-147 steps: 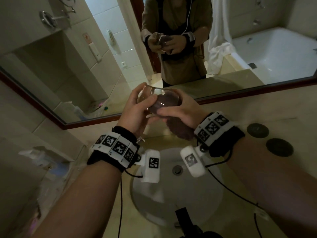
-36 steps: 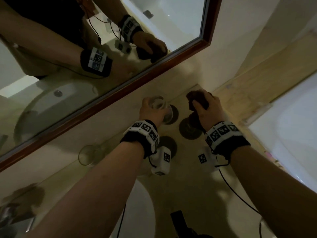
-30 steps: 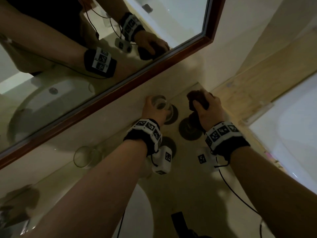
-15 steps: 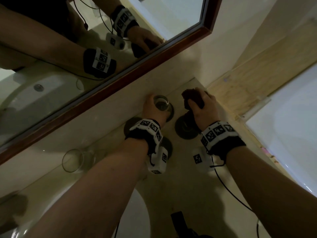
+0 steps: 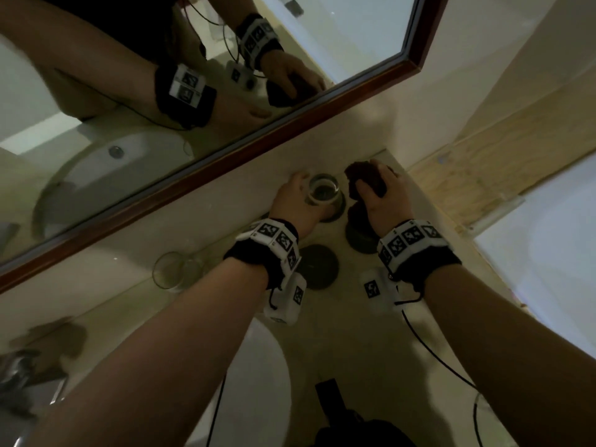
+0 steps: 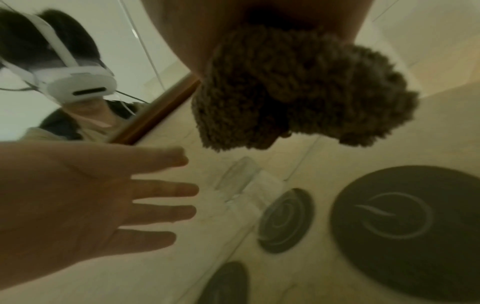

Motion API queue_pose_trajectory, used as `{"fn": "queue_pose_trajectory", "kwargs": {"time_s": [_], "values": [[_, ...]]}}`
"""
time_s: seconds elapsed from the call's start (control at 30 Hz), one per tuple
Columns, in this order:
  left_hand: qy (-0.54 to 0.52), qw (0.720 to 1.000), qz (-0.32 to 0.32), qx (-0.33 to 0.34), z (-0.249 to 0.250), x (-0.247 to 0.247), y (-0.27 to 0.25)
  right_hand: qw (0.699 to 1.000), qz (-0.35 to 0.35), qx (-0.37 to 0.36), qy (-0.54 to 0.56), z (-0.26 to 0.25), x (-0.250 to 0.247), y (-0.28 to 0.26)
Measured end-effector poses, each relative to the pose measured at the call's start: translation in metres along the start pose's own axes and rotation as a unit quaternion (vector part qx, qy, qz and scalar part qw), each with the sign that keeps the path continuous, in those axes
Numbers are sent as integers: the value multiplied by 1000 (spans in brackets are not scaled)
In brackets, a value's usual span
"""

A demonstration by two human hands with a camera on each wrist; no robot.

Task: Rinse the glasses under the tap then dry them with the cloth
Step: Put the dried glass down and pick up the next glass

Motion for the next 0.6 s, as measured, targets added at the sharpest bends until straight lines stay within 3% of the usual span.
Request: {"fn": "queue_pose_trajectory", "kwargs": {"time_s": [0.27, 0.6], "values": [[27, 999, 30, -4, -26, -62, -85, 997, -18, -75, 13, -40, 12, -47], [88, 995, 43, -26, -88, -57, -132, 990, -60, -121, -29, -40, 37, -91]]}}
Point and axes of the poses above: each hand's wrist, its own y-axis towards the middle knuckle, its own x-axis out of the palm, z = x × y, the point moved 6 cm from there along y, towards the middle knuckle, and after that the axes turned 11 degrees about -y, right-handed, at the moved point
